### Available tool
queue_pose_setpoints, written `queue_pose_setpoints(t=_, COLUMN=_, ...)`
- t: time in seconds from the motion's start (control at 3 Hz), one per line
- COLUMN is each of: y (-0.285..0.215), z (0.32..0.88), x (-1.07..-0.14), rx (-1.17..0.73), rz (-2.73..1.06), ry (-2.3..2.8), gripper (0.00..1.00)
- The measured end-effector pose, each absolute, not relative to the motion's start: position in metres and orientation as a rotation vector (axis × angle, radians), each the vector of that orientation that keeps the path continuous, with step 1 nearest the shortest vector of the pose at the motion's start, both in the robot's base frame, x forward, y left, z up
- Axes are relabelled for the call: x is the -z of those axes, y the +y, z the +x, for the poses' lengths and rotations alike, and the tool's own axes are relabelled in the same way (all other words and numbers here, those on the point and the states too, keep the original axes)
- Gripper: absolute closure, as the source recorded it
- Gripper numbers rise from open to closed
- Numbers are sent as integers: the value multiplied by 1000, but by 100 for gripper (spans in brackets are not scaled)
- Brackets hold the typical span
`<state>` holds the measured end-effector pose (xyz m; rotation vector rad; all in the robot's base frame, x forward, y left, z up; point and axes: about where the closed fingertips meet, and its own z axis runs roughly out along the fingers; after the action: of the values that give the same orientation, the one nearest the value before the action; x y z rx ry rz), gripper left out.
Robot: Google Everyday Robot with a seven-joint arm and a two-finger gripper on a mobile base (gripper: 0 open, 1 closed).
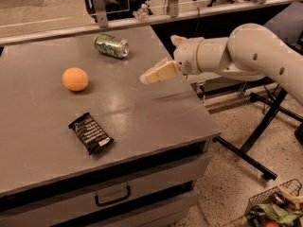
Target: Move green can near rxbar chocolate
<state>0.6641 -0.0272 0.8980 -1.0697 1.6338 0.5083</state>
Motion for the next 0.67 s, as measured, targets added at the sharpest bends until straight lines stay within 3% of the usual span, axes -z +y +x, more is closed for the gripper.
queue_pose_setpoints(t=0.67, y=0, z=722, x=-868, rx=-518, rz=-1059, ry=1640, gripper=0)
